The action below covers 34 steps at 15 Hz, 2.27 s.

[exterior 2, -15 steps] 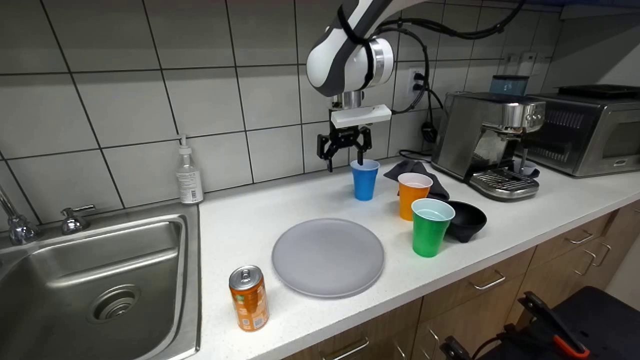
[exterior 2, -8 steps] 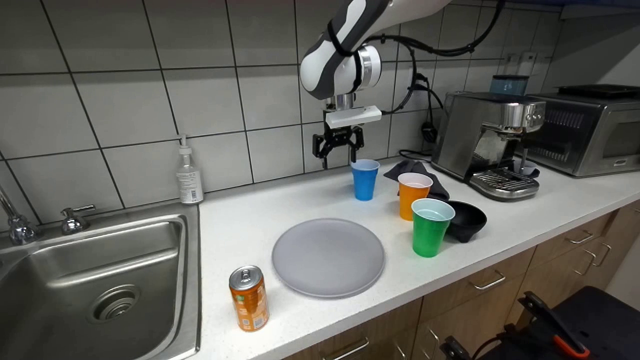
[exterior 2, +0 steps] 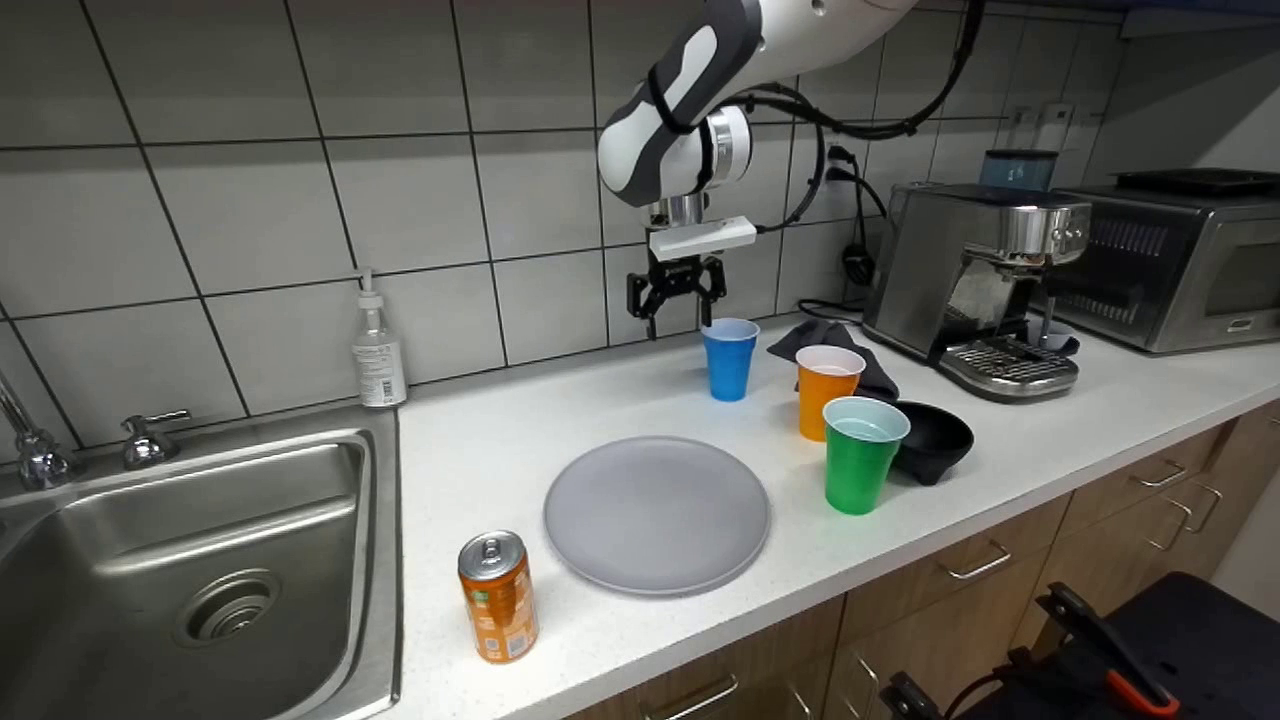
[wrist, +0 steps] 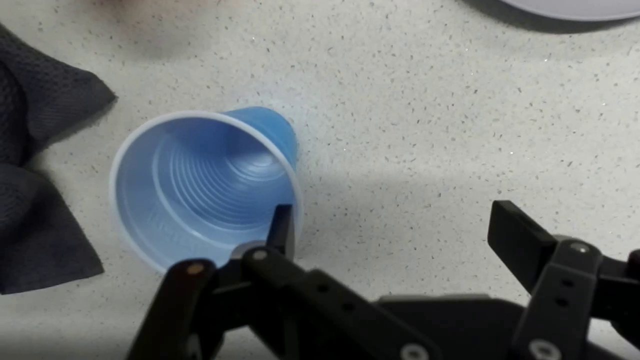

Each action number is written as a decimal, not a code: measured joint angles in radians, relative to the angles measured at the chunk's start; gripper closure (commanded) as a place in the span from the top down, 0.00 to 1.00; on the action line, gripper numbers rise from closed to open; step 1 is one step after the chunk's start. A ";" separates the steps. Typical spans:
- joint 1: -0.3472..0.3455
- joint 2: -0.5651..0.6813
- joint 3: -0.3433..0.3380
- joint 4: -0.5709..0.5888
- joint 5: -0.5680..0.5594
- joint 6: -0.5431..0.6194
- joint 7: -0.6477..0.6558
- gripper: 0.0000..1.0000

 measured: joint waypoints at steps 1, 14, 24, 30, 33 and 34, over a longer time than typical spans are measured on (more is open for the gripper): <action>-0.001 0.013 -0.003 0.017 0.000 -0.010 0.000 1.00; -0.023 0.130 -0.019 0.167 0.005 -0.112 0.000 1.00; -0.034 0.170 -0.019 0.243 0.021 -0.154 0.001 0.58; -0.034 0.170 -0.019 0.259 0.021 -0.163 0.001 0.13; -0.035 0.170 -0.019 0.263 0.021 -0.164 0.001 0.00; -0.035 0.170 -0.019 0.263 0.021 -0.164 0.001 0.00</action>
